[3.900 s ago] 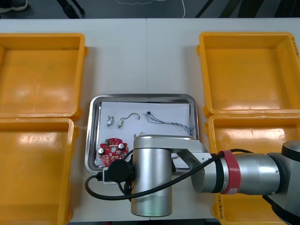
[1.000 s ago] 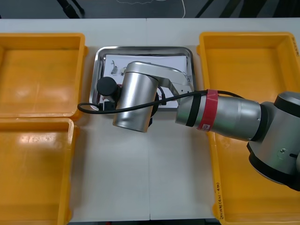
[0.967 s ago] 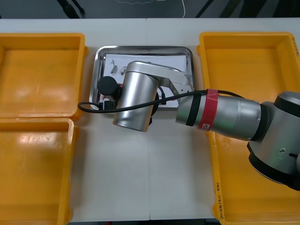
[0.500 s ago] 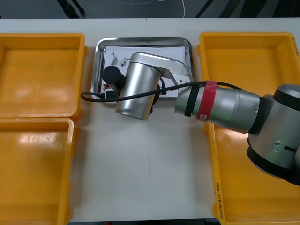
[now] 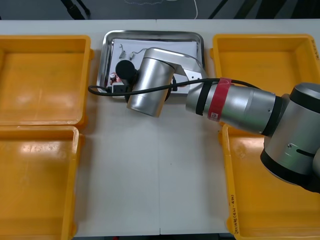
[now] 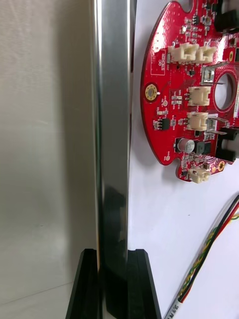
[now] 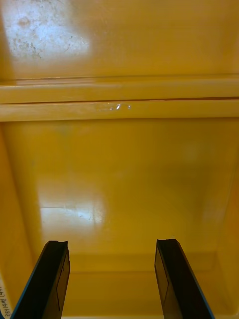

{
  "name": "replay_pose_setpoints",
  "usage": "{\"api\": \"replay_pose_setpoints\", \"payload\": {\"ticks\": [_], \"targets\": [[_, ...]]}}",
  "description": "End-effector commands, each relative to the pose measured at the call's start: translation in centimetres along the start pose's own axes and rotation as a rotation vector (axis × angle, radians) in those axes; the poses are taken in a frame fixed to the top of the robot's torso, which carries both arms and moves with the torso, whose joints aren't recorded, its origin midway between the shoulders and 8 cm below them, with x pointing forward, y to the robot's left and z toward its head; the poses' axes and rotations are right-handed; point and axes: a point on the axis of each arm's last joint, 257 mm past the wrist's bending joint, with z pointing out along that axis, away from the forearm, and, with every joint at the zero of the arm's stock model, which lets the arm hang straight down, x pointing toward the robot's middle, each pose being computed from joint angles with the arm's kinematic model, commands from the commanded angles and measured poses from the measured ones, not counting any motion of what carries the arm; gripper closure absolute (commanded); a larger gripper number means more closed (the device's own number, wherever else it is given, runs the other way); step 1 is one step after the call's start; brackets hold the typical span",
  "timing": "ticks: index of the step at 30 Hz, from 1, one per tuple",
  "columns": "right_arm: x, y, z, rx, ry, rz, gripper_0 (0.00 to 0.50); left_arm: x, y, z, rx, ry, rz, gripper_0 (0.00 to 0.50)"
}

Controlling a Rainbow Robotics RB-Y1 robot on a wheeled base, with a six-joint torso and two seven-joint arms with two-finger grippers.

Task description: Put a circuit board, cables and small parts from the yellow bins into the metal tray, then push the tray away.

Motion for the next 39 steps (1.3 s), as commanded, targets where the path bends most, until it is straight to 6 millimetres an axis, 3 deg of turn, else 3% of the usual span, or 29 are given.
{"api": "replay_pose_setpoints", "payload": {"ticks": [1, 13, 25, 39], "targets": [[-3.6, -4.1, -2.0, 0.079, -0.072, -0.056, 0.500, 1.1, -0.4, 0.4, 0.000, 0.021, 0.104, 0.000], [-4.3, -6.1, -1.5, 0.146, -0.125, -0.092, 0.500, 1.1, -0.4, 0.4, 0.000, 0.021, 0.104, 0.000], [-3.5, -7.9, -0.8, 0.196, -0.122, -0.113, 0.500, 1.1, -0.4, 0.4, 0.000, 0.021, 0.104, 0.000], [-2.9, -8.1, -0.4, 0.202, -0.107, -0.121, 0.500, 1.1, -0.4, 0.4, 0.000, 0.021, 0.104, 0.000]]}}
